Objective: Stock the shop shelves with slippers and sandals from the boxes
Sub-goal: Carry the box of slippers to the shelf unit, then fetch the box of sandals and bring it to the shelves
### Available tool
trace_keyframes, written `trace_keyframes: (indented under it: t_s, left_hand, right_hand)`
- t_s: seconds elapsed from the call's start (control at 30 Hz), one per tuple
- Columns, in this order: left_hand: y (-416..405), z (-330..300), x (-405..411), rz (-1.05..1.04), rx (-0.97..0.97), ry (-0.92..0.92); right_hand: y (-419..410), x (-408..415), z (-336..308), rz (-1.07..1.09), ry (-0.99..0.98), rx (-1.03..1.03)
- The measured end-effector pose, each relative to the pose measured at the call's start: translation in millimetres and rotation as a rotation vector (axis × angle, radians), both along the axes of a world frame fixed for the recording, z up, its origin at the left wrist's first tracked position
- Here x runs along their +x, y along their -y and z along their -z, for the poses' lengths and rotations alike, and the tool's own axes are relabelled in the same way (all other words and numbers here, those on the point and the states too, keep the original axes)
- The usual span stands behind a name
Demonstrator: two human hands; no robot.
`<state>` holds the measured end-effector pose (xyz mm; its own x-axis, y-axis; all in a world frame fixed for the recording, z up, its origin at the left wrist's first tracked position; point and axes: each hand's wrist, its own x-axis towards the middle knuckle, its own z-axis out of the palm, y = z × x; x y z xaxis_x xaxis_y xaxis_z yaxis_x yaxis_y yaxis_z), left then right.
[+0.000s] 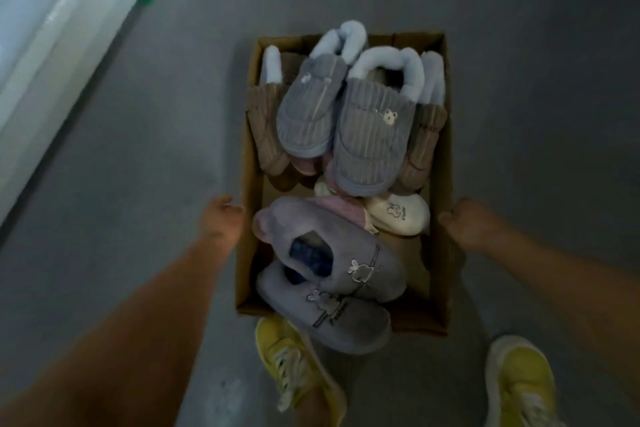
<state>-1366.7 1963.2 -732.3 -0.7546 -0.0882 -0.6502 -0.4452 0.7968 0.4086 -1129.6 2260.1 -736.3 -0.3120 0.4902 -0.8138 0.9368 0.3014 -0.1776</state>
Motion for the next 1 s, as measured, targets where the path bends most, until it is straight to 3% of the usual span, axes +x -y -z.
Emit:
trace_keyframes:
  t_s: [0.17,0.33,0.57,1.0]
  left_hand:
    - [8.3,-79.1,56.7,-0.325,0.213,0.071]
    - [1.6,-225.2,93.4,-0.364,0.384,0.261]
    - [41.1,-373.7,96.4,-0.563,0.601,0.155]
    - [122.0,-625.4,199.4,-1.007,0.962,-0.374]
  right_hand:
    - [25.5,-17.1,-83.2,0.006,0.034,-0.058]
    - [76.8,-55.4,-226.6,0.310,-0.155,-0.362]
    - [122.4,-85.4,-389.2,0.242,-0.290,-0.485]
    - [200.2,-77.0,-622.0,-0.244,-0.791,-0.477]
